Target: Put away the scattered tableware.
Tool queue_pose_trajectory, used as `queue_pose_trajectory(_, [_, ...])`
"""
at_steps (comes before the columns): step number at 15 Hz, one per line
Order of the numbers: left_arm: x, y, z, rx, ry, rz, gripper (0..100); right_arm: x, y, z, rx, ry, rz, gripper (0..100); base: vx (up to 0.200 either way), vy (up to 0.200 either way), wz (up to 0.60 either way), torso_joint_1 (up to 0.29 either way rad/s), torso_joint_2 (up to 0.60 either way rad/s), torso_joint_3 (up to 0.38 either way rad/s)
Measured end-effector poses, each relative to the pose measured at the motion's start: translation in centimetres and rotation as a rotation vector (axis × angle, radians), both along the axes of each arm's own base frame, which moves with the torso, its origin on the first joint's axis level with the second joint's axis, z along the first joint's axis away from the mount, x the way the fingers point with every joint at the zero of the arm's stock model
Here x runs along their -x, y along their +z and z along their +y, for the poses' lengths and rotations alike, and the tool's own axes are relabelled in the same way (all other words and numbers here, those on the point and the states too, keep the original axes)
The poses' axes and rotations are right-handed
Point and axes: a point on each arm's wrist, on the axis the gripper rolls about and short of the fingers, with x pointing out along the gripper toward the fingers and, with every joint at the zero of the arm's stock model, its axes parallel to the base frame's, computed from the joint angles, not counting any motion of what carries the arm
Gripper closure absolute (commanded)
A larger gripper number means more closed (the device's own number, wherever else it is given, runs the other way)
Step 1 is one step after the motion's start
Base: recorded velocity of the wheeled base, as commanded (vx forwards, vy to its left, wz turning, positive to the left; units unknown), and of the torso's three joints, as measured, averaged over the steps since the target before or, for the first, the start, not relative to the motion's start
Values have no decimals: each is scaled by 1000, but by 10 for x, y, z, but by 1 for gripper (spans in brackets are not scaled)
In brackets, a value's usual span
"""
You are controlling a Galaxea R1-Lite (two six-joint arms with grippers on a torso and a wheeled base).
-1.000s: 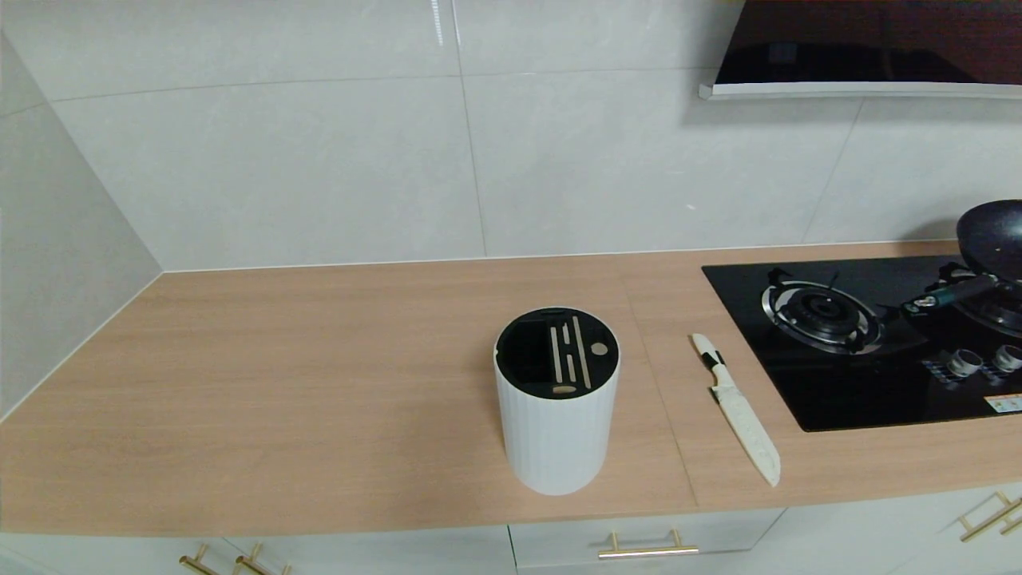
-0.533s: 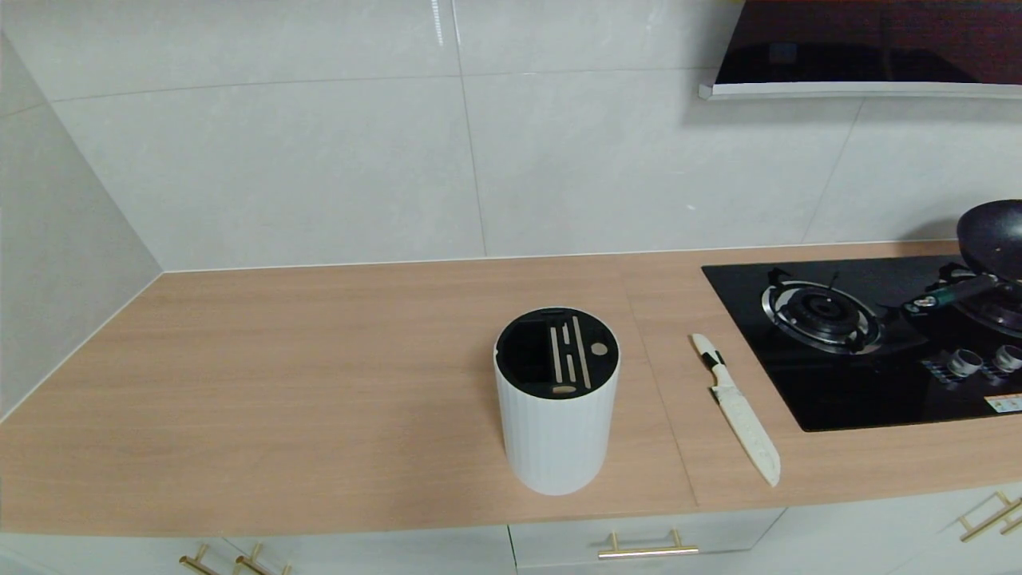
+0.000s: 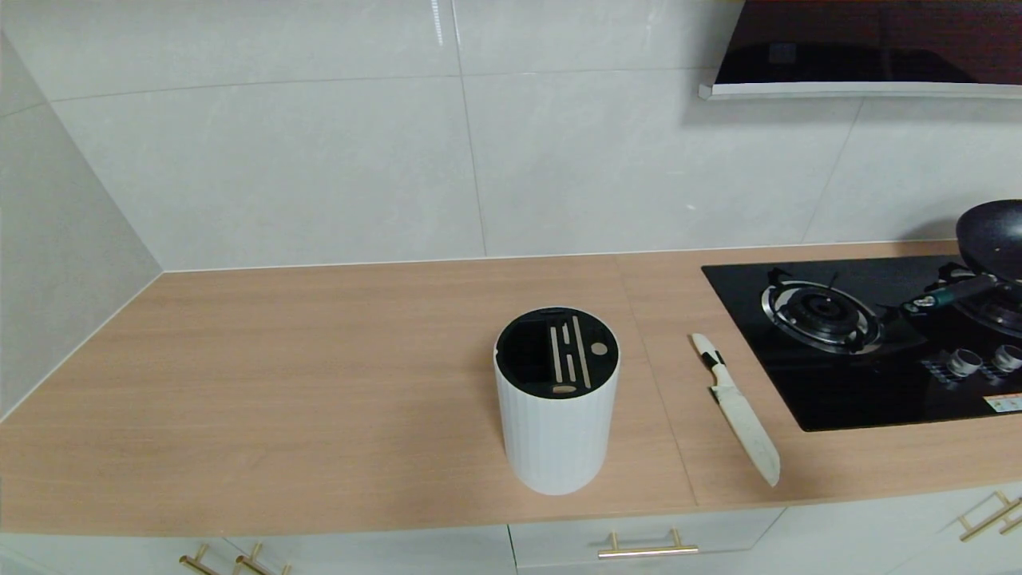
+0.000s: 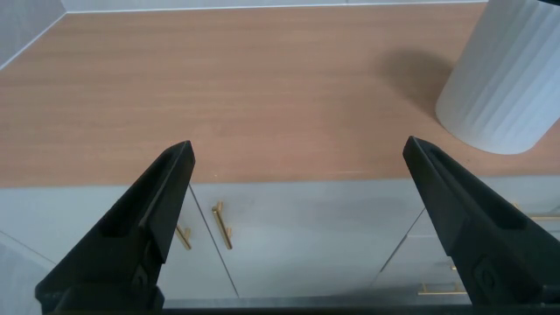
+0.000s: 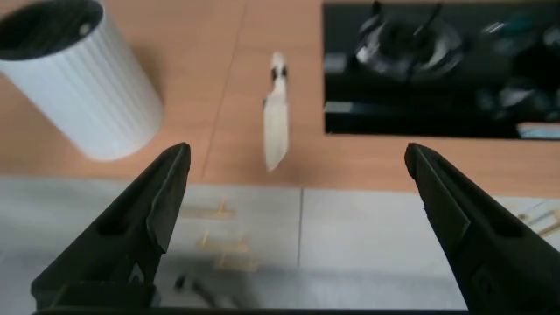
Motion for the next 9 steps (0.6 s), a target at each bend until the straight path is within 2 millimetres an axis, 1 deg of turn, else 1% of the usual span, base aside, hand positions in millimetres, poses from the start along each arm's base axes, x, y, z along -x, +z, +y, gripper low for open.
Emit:
queue_pose_trajectory(2, [0,0,0,0,0,0,0,-42,12,5,6,39,110,0,0,0,0,0,0,0])
queue_pose_trajectory(4, [0,0,0,0,0,0,0,-94,14,14,15,73,194,0,0,0,0,0,0,0])
queue_pose_trajectory(6, [0,0,0,0,0,-1,0,-144,8,25,25,101,253,0,0,0,0,0,0,0])
queue_pose_trajectory(7, [0,0,0,-1,0,-1,0,-165,4,30,29,113,275,0,0,0,0,0,0,0])
queue_pose_trajectory(8, [0,0,0,0,0,-1,0,-183,1,35,32,124,281,0,0,0,0,0,0,0])
queue_pose_trajectory(9, [0,0,0,0,0,0,0,-199,-7,40,36,131,304,0,0,0,0,0,0,0])
